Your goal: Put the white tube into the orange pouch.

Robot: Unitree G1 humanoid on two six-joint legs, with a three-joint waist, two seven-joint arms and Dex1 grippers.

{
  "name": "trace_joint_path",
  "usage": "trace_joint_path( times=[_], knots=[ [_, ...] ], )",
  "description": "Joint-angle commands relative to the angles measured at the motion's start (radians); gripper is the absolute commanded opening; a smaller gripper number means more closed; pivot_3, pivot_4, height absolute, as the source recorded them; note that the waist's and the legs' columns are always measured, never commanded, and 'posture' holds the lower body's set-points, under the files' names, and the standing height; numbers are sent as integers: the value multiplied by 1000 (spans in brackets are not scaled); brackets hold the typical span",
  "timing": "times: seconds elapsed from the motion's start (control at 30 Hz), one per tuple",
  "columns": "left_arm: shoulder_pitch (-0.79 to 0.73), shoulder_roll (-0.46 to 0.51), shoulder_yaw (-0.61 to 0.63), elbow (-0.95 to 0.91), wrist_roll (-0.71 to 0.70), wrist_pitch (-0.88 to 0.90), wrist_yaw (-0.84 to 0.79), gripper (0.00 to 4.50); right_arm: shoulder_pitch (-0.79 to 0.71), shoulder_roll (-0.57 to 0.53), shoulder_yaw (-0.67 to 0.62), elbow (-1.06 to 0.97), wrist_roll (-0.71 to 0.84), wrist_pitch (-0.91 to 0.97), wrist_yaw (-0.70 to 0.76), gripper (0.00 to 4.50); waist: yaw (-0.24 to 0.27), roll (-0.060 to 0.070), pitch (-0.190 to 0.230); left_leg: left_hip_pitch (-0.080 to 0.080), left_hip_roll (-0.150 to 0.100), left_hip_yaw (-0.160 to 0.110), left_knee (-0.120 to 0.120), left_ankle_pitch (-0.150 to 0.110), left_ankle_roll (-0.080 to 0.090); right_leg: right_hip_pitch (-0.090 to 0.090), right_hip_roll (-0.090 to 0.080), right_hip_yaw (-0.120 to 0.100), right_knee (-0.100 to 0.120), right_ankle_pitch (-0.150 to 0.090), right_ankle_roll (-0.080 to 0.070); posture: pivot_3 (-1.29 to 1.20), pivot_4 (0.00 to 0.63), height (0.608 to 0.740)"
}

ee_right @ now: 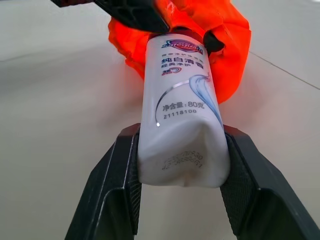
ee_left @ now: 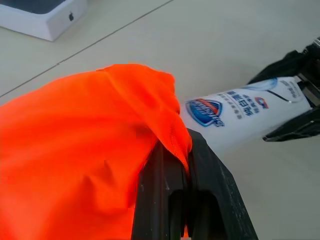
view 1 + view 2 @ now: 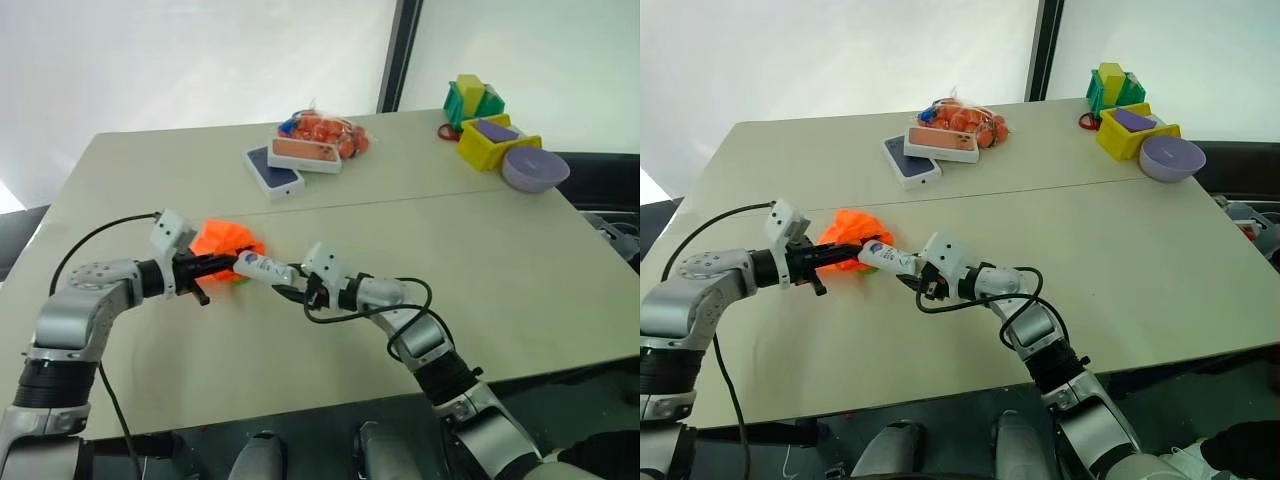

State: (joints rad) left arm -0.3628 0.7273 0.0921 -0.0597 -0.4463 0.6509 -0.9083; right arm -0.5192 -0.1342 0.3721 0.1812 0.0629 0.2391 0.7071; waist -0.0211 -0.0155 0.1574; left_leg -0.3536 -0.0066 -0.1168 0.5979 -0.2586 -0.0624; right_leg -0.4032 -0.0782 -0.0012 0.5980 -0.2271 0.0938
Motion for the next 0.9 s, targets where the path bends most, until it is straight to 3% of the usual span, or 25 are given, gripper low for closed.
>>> trace_joint_path(
  times=[0.03, 0.4, 0.53, 0.73, 0.9],
  knots=[
    [5, -7, -30, -85, -4, 6, 4, 0, -69, 51, 29, -15, -37, -22, -28, 1663, -2, 0, 0, 0, 0, 0, 0, 0, 0, 0, 0, 0, 0, 0, 0, 0, 150, 740],
    [59, -36, -62, -262, -50, 84, 30, 0, -227, 208, 83, 206, -193, -54, -187, 1663, -23, 0, 0, 0, 0, 0, -1, 0, 0, -1, 0, 0, 0, 0, 0, 0, 150, 740],
    [90, -28, -44, -297, -64, 104, 37, 0, -262, 239, 67, 262, -179, -44, -167, 1663, -25, -1, -1, 0, 0, -1, -1, 0, 0, -1, 1, 0, 1, 0, 0, 0, 150, 740],
    [157, -13, 46, -265, -46, 82, 75, 0, -182, 178, 68, 110, -128, -17, -47, 4330, -24, -1, -1, 0, 0, -1, -1, 0, 0, -2, 1, 0, 1, 0, 0, 0, 150, 740],
    [187, 7, 134, -176, -16, 24, 112, 0, -57, 65, 46, -136, -11, 58, 102, 4421, -22, -1, -1, 0, 0, -1, -1, 0, 0, -1, 0, 0, 1, 0, 0, 0, 150, 740]
  ],
)
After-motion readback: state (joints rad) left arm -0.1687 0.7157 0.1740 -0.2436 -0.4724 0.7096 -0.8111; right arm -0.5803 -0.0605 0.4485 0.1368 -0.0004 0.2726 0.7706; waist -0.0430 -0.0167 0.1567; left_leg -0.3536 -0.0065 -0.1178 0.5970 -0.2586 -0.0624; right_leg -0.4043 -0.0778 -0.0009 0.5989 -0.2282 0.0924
